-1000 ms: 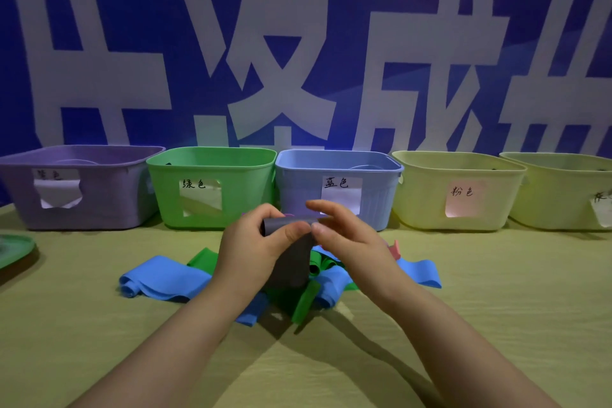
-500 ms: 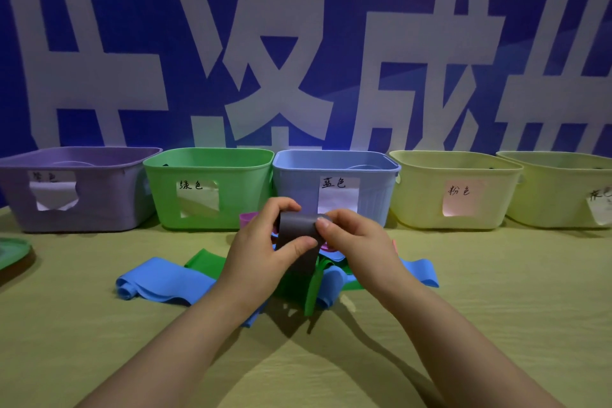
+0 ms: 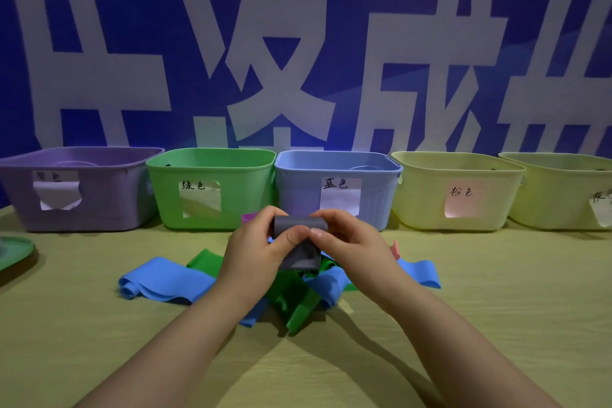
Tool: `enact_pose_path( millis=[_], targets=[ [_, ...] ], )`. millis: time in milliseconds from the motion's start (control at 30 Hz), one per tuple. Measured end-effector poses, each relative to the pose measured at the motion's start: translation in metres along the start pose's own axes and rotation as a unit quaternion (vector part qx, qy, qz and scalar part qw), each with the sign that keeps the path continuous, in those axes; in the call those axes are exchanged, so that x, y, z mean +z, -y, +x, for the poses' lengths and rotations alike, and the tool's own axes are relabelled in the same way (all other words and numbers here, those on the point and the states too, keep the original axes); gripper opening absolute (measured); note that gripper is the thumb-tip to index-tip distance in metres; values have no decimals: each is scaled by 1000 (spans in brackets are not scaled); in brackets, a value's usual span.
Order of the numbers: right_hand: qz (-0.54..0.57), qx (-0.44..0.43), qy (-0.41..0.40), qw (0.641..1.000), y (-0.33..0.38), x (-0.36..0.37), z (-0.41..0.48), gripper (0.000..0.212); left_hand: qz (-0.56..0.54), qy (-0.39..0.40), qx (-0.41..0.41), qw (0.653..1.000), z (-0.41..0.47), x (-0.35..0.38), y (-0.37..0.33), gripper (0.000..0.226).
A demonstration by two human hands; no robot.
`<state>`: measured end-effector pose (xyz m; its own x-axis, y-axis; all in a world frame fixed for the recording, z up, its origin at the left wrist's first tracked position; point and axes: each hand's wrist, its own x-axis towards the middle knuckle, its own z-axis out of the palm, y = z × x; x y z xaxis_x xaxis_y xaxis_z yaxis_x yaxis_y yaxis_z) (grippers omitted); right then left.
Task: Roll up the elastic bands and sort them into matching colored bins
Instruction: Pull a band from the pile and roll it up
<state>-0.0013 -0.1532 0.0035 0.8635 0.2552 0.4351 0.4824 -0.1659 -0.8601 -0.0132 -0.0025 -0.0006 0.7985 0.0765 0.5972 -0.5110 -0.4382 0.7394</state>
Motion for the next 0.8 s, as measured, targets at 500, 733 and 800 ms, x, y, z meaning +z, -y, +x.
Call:
enact_pose_path(
  millis=[500, 733, 800],
  targets=[
    [-52, 75, -19, 996, 10, -5, -2, 46, 59, 12, 63, 996, -5, 1, -3, 28],
    [64, 22, 39, 997, 11, 0, -7, 12, 58, -35, 22, 997, -2, -6, -3, 60],
    [72, 15, 53, 996, 10, 0, -7, 14, 61, -34, 13, 998, -2, -6, -3, 62]
  ],
)
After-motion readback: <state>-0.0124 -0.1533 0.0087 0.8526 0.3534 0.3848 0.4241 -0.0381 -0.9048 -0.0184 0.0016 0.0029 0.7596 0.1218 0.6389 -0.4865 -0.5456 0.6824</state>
